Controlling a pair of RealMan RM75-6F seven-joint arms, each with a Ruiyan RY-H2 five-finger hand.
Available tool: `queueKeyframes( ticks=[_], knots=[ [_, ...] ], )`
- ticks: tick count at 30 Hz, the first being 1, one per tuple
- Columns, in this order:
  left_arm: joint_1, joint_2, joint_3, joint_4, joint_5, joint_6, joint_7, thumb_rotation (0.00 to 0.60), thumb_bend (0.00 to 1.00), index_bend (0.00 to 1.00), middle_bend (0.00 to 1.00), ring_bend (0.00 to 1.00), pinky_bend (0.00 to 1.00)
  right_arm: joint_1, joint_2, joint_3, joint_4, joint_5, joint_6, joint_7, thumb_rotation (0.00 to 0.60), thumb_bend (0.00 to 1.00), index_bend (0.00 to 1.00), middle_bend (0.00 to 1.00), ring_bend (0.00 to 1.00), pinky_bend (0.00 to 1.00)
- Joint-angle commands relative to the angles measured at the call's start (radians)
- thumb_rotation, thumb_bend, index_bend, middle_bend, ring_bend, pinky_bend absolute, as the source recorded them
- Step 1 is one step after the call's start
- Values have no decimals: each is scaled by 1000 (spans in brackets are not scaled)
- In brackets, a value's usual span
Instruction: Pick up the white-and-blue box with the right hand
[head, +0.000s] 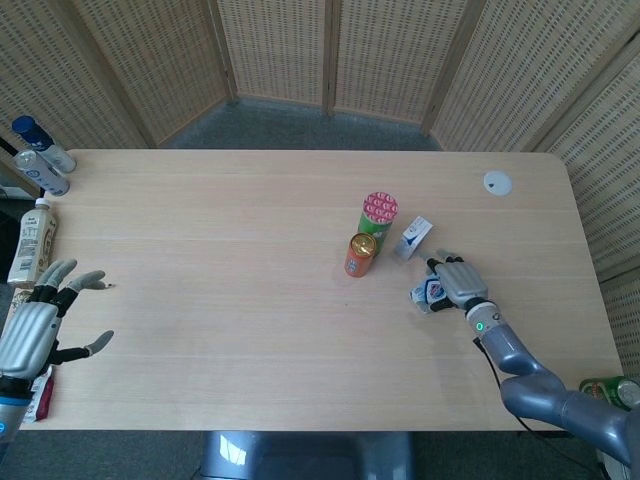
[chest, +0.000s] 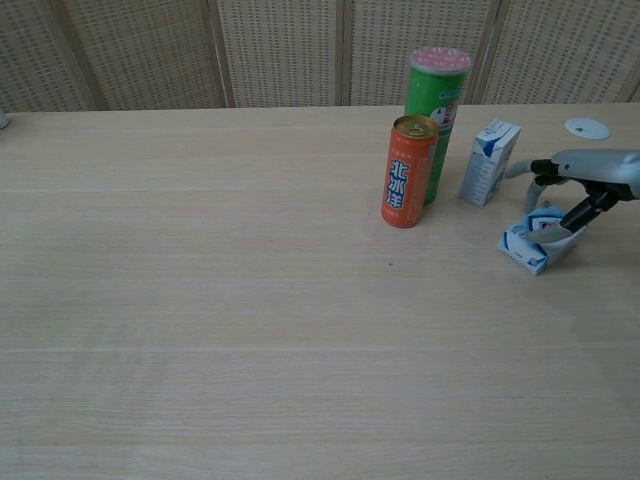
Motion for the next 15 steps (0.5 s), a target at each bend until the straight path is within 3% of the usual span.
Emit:
queueKeyframes(
  ticks=[1, 4, 9, 15],
  knots=[
    [-2, -2, -1, 0, 0, -2, 1, 568, 271, 185, 330, 82, 0, -10, 11, -4, -2, 7, 7, -9, 438, 266, 0, 315, 0, 0],
    [-4, -3, -2, -1, 2, -3, 2, 568, 271, 185, 330, 82, 0, -22, 37, -5, -43, -8, 24, 1, 434, 265, 0, 280, 0, 0],
    [-11, -5, -4, -4, 6, -8, 7, 568, 271, 184, 330, 82, 0, -29, 83, -24, -99, -87, 62, -3, 443, 267, 0, 17, 0, 0],
    [-10, -5, -3, -5, 5, -7, 7, 568, 271, 183, 330, 83, 0, -25, 84, -44, -93, -142, 72, -14, 484, 296, 0, 0, 0, 0]
  ],
)
